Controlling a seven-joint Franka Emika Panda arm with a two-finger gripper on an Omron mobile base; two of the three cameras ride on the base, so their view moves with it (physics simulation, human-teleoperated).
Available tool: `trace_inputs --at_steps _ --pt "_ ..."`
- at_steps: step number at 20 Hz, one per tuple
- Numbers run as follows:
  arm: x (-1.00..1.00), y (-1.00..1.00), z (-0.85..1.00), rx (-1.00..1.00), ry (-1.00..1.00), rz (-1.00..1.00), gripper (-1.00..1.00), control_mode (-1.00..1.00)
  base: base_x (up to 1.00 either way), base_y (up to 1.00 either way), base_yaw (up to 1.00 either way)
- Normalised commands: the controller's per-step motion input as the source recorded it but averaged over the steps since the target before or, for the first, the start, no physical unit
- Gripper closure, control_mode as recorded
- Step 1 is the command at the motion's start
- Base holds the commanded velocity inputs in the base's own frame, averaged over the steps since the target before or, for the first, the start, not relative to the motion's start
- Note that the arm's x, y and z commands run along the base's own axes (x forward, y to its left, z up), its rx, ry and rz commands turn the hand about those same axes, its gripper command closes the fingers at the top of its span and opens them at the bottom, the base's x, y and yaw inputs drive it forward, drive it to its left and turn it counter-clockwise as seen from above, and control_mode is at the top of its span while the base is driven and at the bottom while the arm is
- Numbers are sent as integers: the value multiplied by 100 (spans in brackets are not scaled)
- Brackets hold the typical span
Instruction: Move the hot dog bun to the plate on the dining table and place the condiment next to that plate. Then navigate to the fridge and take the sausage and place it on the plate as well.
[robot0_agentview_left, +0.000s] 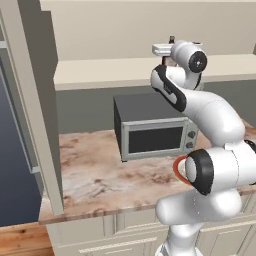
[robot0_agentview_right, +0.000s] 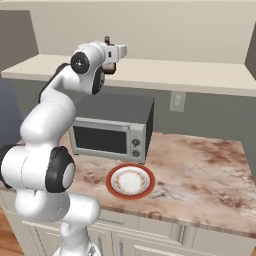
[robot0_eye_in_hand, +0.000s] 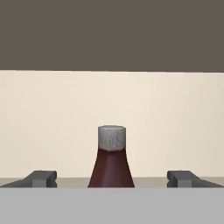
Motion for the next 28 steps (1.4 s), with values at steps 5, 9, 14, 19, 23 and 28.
trace_inputs --at_steps 5,9,14,19,23,28 --pt "16 0 -11 0 0 0 -100 -100 0 0 0" --pt "14 0 -6 0 0 0 100 -100 0 0 0" --pt "8 -2 -1 0 0 0 100 -100 0 0 0" --pt "2 0 -1 0 0 0 100 -100 0 0 0" --pt "0 0 0 0 0 0 100 -100 0 0 0" --pt "-19 0 -1 0 -4 0 100 -100 0 0 0"
